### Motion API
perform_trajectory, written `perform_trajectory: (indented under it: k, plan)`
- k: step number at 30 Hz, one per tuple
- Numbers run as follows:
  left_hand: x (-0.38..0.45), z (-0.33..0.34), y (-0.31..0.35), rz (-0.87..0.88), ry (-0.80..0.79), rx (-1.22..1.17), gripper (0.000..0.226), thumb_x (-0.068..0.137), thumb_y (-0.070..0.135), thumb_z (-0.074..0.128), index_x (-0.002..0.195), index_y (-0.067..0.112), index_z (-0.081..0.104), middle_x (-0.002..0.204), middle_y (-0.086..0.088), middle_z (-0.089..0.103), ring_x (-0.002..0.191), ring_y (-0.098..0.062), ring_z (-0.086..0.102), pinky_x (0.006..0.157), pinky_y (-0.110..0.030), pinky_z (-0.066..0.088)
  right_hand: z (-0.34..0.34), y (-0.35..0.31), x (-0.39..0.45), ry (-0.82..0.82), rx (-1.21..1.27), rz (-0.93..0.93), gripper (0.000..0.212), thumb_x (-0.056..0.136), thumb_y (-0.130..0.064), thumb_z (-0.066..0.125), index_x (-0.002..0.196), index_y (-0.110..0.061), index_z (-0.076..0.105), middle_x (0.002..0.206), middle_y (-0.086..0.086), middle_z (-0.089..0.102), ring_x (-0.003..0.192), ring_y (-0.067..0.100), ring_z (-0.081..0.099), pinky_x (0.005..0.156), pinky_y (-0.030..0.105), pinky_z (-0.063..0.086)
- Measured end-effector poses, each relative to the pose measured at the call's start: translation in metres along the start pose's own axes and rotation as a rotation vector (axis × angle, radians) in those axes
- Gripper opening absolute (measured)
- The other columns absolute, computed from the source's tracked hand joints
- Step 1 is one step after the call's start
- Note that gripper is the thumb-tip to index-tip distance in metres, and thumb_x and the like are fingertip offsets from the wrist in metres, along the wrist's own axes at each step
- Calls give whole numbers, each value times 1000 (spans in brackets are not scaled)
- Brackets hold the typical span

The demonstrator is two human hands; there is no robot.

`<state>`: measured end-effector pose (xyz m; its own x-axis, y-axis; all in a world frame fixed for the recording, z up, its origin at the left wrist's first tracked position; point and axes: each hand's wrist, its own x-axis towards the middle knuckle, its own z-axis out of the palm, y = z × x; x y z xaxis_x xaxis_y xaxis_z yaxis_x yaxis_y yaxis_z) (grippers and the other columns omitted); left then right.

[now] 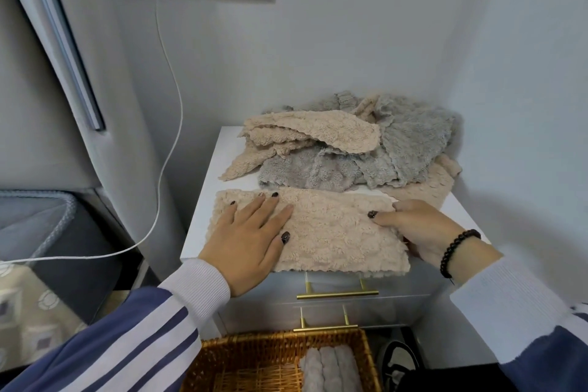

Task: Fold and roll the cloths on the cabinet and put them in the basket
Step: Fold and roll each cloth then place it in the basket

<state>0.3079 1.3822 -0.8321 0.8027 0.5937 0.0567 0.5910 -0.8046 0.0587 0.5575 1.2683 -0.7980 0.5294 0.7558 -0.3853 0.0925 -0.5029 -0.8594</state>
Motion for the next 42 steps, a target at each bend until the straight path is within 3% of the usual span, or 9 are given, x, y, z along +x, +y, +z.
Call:
perform_trajectory:
  k: [3,6,9,12,19,25,34,39,42]
  plan:
    - [4,-3,0,48,-7,-58,75,84,63,-9,152,32,1,160,6,1,147,-13,1,117,-33,-3,-12,-4,3,130,-89,-64,33,88,-26,66,104,2,60,101,25,68,88,41,67,81,46,55]
    - [4,-6,-1,56,28,-122,78,84,65,3,153,27,4,160,4,9,146,-13,11,119,-28,6,-27,-10,3,299,-270,-144,16,95,-26,56,88,-11,55,73,8,58,56,24,55,49,24,44]
    - [-2,-7,-1,28,35,-154,80,83,63,6,152,24,8,159,4,15,145,-12,17,119,-30,12,-36,-14,1,347,-293,-184,33,95,-27,55,125,-12,53,65,-2,50,47,14,44,40,22,33]
    - [-6,-10,-2,-34,140,-198,76,86,59,18,150,17,20,153,-3,32,138,-20,33,116,-36,21,-33,-23,-4,390,-319,-259,34,93,-27,58,122,-9,57,65,-3,50,42,13,43,29,17,30]
    - [-14,-12,-19,-106,327,-234,46,84,47,39,116,20,59,111,5,56,104,-18,52,88,-38,45,20,-62,-22,237,-219,-460,40,87,-24,65,126,-20,54,102,-16,48,38,-1,43,34,11,33]
    - [-28,-11,-27,-198,252,-524,51,87,40,60,132,30,40,117,22,55,70,-7,49,91,-37,47,77,-72,-25,30,-310,-504,25,83,-22,66,107,-22,59,81,-11,52,62,2,47,44,8,33]
    - [-31,-12,-32,-235,268,-589,47,83,35,69,120,34,41,106,26,58,100,-6,55,96,-31,42,128,-64,-21,-102,-405,-467,33,81,-26,67,113,-20,62,79,-8,56,70,5,53,59,13,38]
    - [-31,-15,-32,-269,256,-626,38,84,27,63,111,39,39,106,23,59,67,-7,49,81,-26,43,136,-64,-23,-200,-273,-354,35,88,-27,58,122,-19,56,87,2,65,57,11,63,53,24,54]
    - [-32,-17,-32,-292,281,-631,24,91,18,52,109,33,45,108,20,60,74,-3,54,80,-21,43,133,-66,-24,-207,-199,-332,30,93,-12,47,121,-18,57,97,5,67,57,15,67,52,26,56]
